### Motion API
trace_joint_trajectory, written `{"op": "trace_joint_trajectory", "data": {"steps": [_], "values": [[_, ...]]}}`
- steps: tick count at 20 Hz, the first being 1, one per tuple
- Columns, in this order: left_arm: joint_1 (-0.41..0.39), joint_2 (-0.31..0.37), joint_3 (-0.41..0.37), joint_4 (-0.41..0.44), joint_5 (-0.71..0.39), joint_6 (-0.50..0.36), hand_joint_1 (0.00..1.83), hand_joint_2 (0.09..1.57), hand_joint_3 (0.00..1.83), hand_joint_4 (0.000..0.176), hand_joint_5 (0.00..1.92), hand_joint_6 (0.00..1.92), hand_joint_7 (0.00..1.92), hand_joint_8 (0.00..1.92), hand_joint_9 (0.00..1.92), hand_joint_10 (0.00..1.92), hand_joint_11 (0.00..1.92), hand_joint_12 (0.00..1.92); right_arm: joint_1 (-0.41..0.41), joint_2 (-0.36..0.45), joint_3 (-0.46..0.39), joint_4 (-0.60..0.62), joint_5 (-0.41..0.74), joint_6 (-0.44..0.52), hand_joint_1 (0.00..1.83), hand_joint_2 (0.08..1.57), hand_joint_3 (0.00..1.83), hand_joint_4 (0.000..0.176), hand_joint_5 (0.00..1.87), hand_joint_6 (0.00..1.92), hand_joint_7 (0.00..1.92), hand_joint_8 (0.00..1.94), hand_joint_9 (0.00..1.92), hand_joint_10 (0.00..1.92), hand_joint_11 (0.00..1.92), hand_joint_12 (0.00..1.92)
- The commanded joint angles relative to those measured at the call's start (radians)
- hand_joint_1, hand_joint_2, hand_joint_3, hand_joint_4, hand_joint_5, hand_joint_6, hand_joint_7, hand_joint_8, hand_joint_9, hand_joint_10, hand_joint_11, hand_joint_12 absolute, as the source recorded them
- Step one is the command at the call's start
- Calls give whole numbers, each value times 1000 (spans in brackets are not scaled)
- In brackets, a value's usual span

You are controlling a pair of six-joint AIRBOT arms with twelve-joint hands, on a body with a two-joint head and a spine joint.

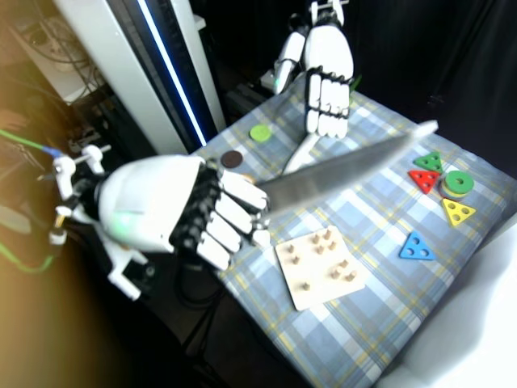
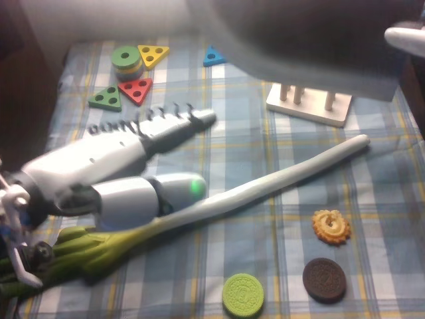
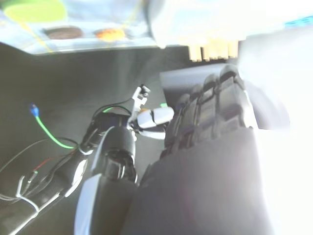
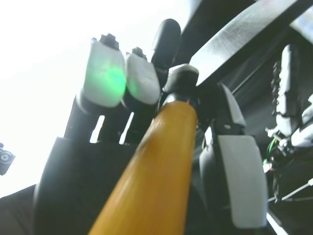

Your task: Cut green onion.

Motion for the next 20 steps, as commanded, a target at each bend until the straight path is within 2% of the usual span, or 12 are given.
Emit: {"op": "trace_joint_trajectory", "data": {"steps": [1, 3, 6, 7, 8, 10, 14, 15, 19, 20], "values": [[0, 11, -7, -4, -185, -3, 0, 1401, 6, 0, 47, 16, 24, 8, 11, 4, 0, 0, 25, 4, 11, 32, 98, 0, 712, 1417, 0, 0, 943, 1921, 1233, 1941, 1388, 1921, 1446, 1921], [20, 36, -16, -42, -265, -10, 0, 1427, 16, 0, 7, 1, 4, 0, 2, 0, 0, 0, 57, 4, 21, 31, 59, -26, 674, 1423, 1, 0, 933, 1921, 1256, 1941, 1411, 1921, 1465, 1921], [41, 60, -12, -60, -361, -71, 0, 1435, 17, 0, 0, 0, 0, 0, 0, 0, 0, 0, 88, 4, 36, 18, 34, -26, 659, 1423, 1, 4, 928, 1921, 1284, 1941, 1442, 1921, 1499, 1921], [50, 67, -11, -63, -392, -96, 0, 1422, 10, 0, 0, 0, 0, 0, 0, 0, 0, 0, 93, 4, 38, 16, 28, -26, 664, 1426, 1, 11, 929, 1921, 1303, 1941, 1469, 1921, 1524, 1921], [61, 74, -10, -66, -427, -123, 0, 1370, 0, 0, 0, 0, 15, 6, 0, 0, 0, 0, 97, 4, 40, 10, 19, -26, 679, 1424, 0, 25, 964, 1921, 1340, 1941, 1506, 1921, 1548, 1921], [78, 85, -9, -67, -466, -166, 0, 1365, 0, 0, 0, 0, 19, 8, 0, 0, 0, 0, 98, 4, 44, -4, -4, -26, 679, 1425, 1, 27, 967, 1921, 1343, 1941, 1509, 1921, 1550, 1921], [103, 87, -5, -84, -490, -208, 0, 1359, 0, 0, 26, 10, 0, 0, 0, 0, 0, 0, 105, -5, 49, -42, -52, -26, 629, 1431, 1, 27, 976, 1921, 1336, 1941, 1495, 1921, 1542, 1921], [106, 87, -5, -86, -491, -209, 0, 1352, 0, 0, 52, 19, 7, 3, 0, 0, 0, 0, 113, -9, 51, -56, -64, -26, 645, 1428, 0, 34, 964, 1921, 1319, 1941, 1491, 1921, 1541, 1921], [111, 87, -4, -89, -494, -210, 0, 1354, 0, 0, 71, 20, 24, 9, 12, 5, 0, 0, 141, -11, 51, -68, -74, -26, 652, 1419, 0, 41, 939, 1921, 1304, 1941, 1480, 1921, 1533, 1921], [112, 86, -4, -90, -494, -210, 0, 1352, 0, 0, 69, 16, 21, 6, 5, 2, 0, 0, 152, -10, 50, -68, -70, -26, 636, 1419, 0, 53, 932, 1921, 1302, 1941, 1480, 1921, 1532, 1921]]}}
